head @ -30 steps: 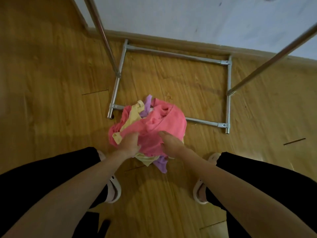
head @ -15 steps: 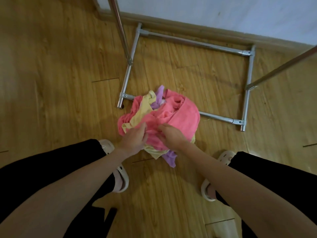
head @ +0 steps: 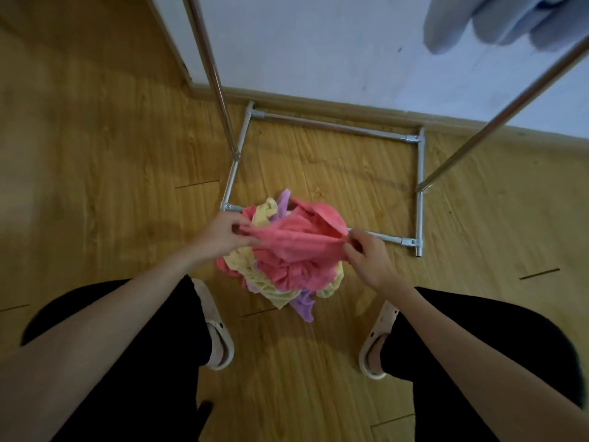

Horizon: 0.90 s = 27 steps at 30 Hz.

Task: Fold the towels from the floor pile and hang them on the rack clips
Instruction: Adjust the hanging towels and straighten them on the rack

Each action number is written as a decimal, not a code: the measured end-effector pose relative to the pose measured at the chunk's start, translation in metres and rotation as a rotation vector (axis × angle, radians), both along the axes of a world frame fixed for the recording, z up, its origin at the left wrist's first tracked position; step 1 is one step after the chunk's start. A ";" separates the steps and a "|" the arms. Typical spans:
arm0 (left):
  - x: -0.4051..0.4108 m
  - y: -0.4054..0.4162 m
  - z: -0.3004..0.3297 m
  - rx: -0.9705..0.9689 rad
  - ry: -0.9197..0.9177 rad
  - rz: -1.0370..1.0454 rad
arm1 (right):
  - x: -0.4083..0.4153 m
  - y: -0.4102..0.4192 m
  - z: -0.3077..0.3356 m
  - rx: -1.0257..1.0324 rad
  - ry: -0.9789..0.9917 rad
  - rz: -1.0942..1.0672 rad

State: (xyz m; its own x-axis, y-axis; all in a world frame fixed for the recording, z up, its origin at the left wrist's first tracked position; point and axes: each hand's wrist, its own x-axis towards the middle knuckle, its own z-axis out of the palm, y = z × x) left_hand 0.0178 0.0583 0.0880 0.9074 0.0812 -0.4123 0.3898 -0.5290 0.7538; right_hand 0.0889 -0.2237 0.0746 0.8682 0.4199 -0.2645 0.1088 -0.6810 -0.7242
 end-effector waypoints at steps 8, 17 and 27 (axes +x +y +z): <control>-0.001 -0.030 0.144 -0.205 -0.338 0.296 | -0.017 -0.016 0.077 0.156 -0.022 -0.092; 0.006 -0.093 0.274 -0.169 -0.624 0.032 | -0.020 -0.023 0.168 0.217 -0.083 0.073; -0.015 -0.115 0.329 -0.116 -0.679 -0.149 | -0.044 -0.017 0.298 0.738 0.154 0.087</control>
